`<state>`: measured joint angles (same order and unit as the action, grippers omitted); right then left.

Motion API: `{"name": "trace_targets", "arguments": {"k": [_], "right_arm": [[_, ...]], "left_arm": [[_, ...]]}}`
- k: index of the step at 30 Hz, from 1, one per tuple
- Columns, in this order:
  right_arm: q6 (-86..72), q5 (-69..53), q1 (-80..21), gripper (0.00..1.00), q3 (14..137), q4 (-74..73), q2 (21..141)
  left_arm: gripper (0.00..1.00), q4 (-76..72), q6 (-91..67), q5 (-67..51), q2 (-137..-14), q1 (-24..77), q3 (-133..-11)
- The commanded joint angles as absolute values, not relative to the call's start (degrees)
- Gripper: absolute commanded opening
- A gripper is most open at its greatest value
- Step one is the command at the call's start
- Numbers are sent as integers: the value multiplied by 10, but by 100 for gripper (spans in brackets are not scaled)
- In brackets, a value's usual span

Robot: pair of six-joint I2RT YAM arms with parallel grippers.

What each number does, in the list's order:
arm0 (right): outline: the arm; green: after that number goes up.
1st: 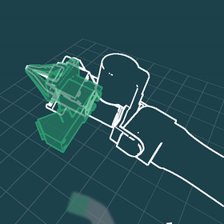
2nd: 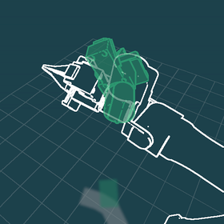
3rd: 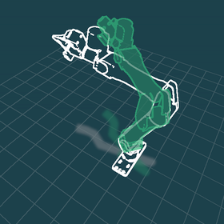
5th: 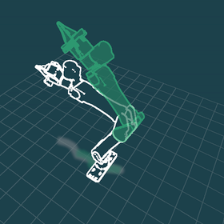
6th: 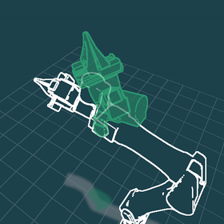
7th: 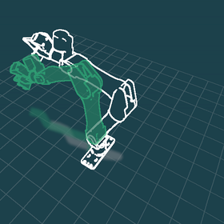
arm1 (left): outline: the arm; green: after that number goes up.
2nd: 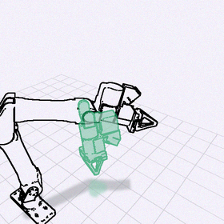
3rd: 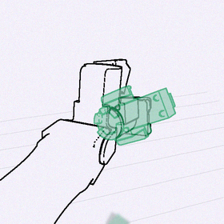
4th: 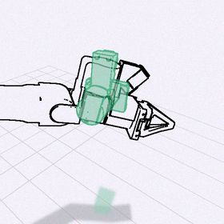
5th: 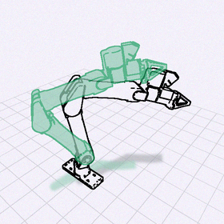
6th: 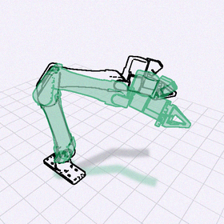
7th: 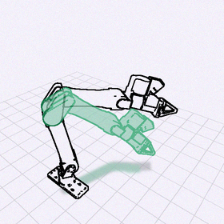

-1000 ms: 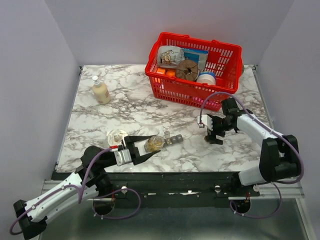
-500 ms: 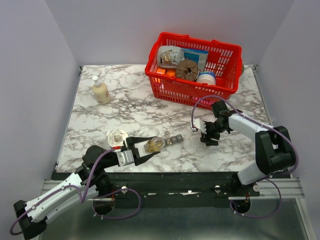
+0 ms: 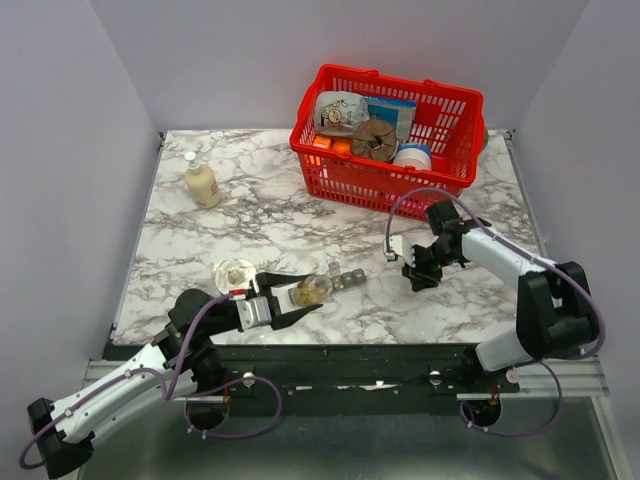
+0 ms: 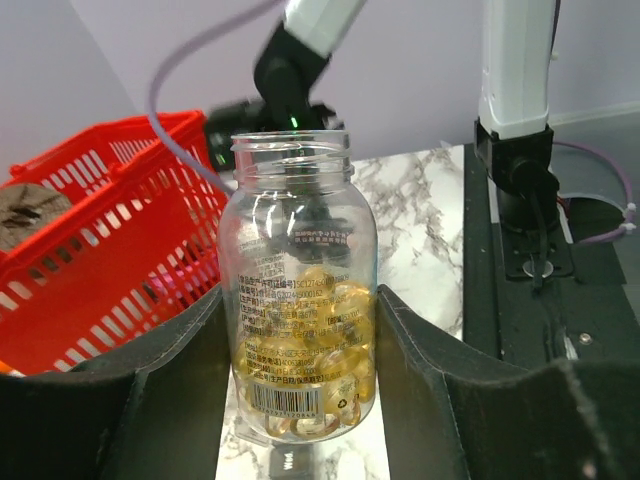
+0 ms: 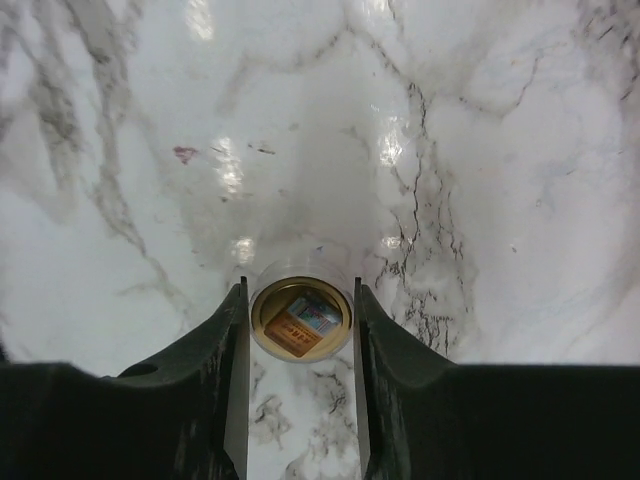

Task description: Sort the pills into containers

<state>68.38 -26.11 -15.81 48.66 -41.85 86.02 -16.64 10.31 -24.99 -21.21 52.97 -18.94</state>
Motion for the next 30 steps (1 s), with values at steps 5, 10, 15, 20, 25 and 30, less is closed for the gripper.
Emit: {"name": "trace_targets", "arguments": {"k": [5,10,15,20,25,30], "right_arm": [[639,-538,-181,17,659,-605,709],[589,-598,-256,17,732,-613,679],[565,-622,-309,17,761,-604,684],[570,-616,-350,17,780,-616,700],[575,-618,-377,17,784,-625,701],[572,-616,-389,17,787,-622,714]], "left_arm": [[0,-229,43,-347,-329,528,-207],[0,-236,30,-373,-404,528,-228],[0,-242,11,-386,-455,528,-252],[0,-257,-15,-381,-488,528,-264],[0,-247,-20,-353,-498,528,-273],[0,-256,-29,-352,-504,528,-278]]}}
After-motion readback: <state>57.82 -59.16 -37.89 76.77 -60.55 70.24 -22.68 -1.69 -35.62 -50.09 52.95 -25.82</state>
